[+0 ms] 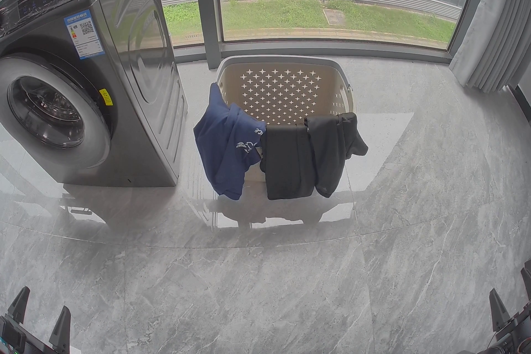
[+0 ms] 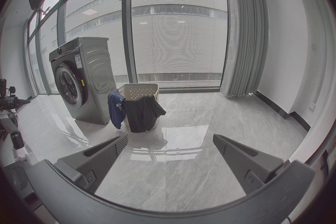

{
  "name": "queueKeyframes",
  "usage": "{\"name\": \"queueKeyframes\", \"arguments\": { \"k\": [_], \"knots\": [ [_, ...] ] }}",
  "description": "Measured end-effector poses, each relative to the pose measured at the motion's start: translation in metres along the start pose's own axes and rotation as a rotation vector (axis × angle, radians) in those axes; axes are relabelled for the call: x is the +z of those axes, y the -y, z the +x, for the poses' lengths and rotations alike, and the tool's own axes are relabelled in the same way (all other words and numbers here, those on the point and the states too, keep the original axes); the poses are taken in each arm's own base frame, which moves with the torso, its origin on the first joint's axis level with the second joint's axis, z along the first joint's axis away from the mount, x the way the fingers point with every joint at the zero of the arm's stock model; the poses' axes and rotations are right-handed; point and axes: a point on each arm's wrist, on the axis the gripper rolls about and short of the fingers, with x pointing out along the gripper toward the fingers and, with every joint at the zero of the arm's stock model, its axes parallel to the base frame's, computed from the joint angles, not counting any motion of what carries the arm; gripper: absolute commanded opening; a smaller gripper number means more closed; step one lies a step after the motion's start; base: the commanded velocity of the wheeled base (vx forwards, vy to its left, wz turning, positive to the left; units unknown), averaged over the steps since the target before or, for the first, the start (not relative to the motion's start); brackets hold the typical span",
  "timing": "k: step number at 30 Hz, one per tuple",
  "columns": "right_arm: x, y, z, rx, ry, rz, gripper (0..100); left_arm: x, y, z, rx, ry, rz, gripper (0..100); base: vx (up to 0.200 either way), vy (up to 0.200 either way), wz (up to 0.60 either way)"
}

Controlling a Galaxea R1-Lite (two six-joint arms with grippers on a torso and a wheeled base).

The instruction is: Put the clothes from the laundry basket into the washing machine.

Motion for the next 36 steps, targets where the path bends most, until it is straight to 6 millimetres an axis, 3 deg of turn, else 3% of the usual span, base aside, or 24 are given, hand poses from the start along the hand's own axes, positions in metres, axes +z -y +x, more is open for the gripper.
{"name": "queueKeyframes", "arguments": {
  "k": [25, 36],
  "knots": [
    [0.0000, 0.0000, 0.0000, 0.000, 0.000, 0.000, 100, 0.0000, 0.0000, 0.0000, 0.000, 0.000, -0.004, 100, 0.200, 0.000, 0.00],
    [0.0000, 0.0000, 0.0000, 0.001, 0.000, 0.000, 100, 0.0000, 0.0000, 0.0000, 0.001, 0.000, -0.005, 100, 0.000, 0.000, 0.00]
  ]
}}
